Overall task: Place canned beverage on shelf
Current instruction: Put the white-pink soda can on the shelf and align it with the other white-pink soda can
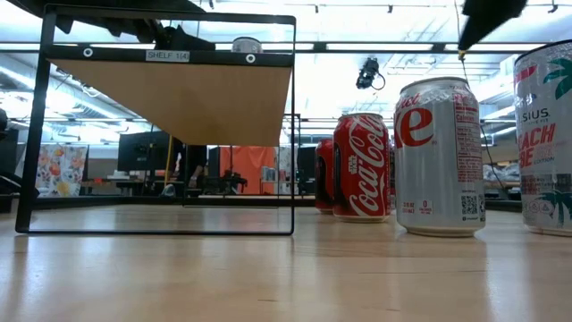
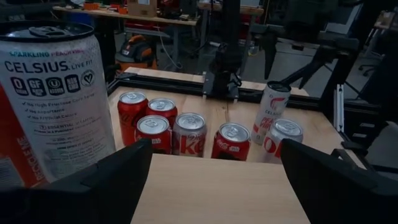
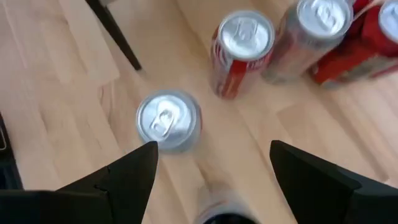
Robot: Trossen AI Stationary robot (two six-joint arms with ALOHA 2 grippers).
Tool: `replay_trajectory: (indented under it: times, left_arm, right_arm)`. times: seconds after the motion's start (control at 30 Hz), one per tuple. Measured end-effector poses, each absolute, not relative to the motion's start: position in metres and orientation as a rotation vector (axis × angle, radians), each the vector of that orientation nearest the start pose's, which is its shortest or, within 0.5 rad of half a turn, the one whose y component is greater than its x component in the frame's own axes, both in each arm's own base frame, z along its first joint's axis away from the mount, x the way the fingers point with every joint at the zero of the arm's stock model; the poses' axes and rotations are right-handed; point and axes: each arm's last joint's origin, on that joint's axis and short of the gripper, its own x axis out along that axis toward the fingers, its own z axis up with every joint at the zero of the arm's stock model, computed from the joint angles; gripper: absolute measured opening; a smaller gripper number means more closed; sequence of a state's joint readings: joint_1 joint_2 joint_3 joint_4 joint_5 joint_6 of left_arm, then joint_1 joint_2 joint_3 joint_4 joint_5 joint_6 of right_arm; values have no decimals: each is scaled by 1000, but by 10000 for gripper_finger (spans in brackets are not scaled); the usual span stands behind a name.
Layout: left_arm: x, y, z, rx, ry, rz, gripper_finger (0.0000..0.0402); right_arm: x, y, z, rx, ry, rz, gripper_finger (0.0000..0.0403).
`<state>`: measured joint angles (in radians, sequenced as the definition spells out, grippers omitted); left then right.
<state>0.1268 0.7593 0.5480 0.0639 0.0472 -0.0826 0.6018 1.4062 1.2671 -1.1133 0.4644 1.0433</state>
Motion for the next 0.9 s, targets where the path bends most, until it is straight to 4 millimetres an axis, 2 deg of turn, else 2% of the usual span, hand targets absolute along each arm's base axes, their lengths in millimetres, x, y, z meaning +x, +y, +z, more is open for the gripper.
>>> replay_trajectory:
  times: [0.13,0.27,0.57,0.77,0.9]
  left_arm:
    - [175,21,279,-80,144,84,366]
    - [175,21,279,-77,144,84,366]
    - [175,21,279,-77,144,84,366]
    - [175,21,278,-80,145,85,366]
    - [175,21,278,-80,145,85,366]
  right_arm:
    - [210,138,299,344,1025,-463,320]
    - [200,136,296,310,1132,-490,320]
    - [196,134,295,249,1225,-452,320]
    - [188,124,294,243,1341,-539,320]
    - [186,122,294,241,1358,-563,320]
